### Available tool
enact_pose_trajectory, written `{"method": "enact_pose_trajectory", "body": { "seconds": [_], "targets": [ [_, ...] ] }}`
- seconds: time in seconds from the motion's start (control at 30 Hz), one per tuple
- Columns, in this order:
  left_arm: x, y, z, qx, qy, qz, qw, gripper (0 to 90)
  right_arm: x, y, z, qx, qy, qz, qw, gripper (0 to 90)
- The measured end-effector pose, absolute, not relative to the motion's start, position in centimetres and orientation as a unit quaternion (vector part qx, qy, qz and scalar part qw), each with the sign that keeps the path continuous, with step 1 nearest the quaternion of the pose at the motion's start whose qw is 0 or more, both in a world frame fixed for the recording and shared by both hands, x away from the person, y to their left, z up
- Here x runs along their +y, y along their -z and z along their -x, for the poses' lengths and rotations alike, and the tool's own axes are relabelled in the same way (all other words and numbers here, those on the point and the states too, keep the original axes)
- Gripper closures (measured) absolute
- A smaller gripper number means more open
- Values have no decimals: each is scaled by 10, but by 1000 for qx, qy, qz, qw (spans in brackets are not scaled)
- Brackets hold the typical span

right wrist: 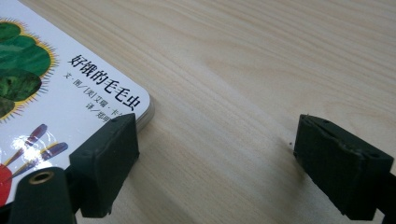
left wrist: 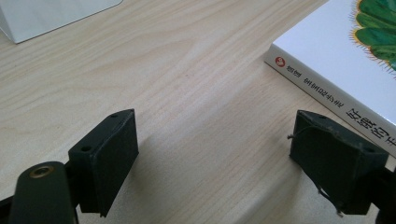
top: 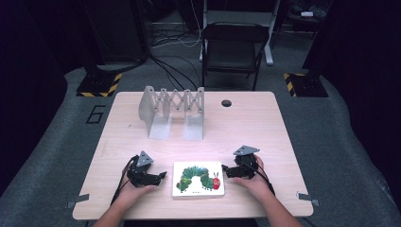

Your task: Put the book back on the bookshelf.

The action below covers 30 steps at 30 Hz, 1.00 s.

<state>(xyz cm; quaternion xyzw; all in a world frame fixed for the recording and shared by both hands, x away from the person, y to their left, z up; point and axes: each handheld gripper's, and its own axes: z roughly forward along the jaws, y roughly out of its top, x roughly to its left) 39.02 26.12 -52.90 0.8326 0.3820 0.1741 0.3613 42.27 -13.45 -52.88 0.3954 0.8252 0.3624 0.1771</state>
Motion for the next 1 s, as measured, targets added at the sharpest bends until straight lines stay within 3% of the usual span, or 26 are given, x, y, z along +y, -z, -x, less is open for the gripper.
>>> {"method": "enact_pose_trajectory", "body": {
  "seconds": [0.63,1.0],
  "targets": [
    [256,529,-388,391,-183,-828,358,154,-134,527,-419,821,-360,-408,175,159],
    [254,526,-390,397,-182,-829,350,216,-136,520,-420,820,-338,-430,169,288]
  ]
}}
